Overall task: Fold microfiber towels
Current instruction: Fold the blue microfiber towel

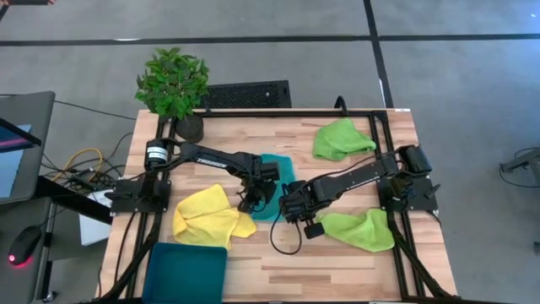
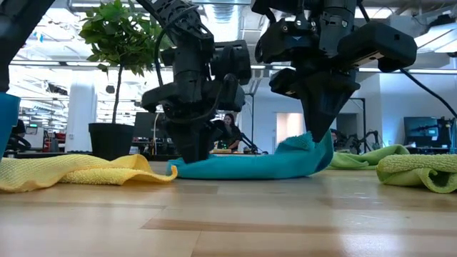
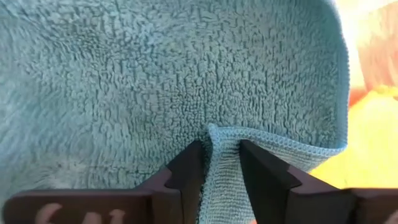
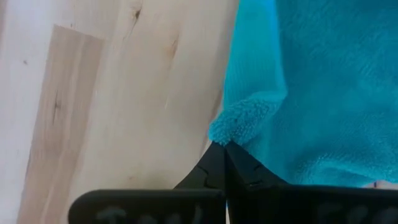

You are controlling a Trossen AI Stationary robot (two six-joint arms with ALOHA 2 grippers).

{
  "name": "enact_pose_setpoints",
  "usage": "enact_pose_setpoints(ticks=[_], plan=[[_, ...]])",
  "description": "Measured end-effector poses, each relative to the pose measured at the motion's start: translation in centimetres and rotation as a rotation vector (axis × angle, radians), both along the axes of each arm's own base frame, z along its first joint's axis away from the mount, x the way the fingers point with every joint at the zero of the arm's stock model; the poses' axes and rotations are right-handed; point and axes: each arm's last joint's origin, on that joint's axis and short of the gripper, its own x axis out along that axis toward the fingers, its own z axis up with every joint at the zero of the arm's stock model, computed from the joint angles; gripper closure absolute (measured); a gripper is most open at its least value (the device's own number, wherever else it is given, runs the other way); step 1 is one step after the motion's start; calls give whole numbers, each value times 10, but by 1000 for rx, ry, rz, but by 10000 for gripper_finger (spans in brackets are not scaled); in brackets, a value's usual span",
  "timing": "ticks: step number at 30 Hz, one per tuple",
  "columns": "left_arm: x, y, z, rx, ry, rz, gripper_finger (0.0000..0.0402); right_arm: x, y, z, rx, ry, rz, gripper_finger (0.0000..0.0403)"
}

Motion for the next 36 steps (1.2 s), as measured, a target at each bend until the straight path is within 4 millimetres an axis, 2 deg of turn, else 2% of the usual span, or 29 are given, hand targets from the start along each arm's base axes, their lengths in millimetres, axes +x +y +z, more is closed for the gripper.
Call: enact_pose_setpoints(ticks=[7, 16, 31, 36], plan=[[-7, -4, 22, 6, -16, 16, 393, 0, -1, 0, -1, 2, -2, 395], [-10, -26, 33, 0, -6, 49, 400, -2, -2, 0, -19, 26, -3, 394], [-23, -105, 37, 94, 57, 146, 401, -10, -3, -1, -66, 91, -28, 395], [-29, -124, 41, 169, 24, 184, 401, -13, -5, -2, -116, 124, -8, 396]])
